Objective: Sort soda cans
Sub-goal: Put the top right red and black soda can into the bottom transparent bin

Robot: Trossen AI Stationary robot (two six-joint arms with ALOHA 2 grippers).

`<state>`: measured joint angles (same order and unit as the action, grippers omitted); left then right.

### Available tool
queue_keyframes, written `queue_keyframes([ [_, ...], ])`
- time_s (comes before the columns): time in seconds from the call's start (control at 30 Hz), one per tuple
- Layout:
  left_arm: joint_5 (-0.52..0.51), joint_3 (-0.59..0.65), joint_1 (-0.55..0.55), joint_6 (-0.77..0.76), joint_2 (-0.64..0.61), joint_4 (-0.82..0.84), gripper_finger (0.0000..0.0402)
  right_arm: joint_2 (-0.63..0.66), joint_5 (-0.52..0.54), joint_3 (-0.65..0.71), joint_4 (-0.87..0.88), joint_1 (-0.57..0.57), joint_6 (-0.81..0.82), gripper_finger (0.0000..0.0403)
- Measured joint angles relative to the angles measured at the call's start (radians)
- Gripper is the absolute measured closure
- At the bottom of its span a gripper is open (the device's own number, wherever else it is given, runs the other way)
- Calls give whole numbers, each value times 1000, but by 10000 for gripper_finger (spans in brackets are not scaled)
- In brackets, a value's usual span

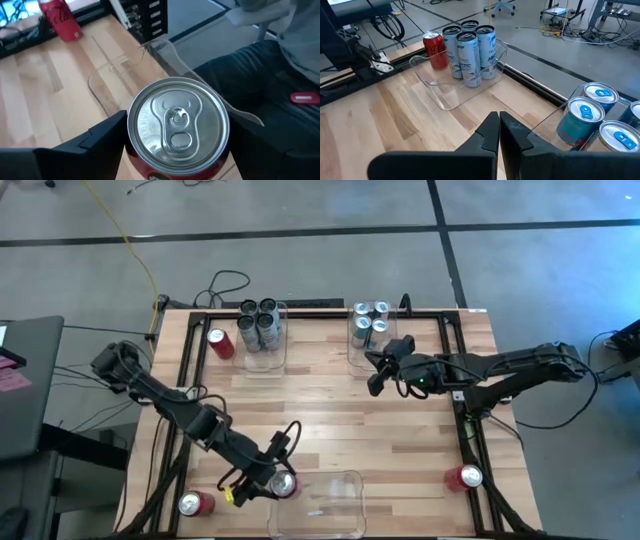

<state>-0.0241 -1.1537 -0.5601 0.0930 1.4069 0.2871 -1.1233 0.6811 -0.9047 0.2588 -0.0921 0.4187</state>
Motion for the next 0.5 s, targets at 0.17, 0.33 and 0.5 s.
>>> queue_keyframes([
  [0.17,-67,71,-13,-51,2,-82,109,0,0,0,-12,3,0,371],
  [0.33,-103,142,-15,-116,2,-178,109,0,0,0,-28,11,-6,371],
  [0.5,-126,169,-18,-164,2,-195,109,-6,0,0,-32,23,-6,371],
])
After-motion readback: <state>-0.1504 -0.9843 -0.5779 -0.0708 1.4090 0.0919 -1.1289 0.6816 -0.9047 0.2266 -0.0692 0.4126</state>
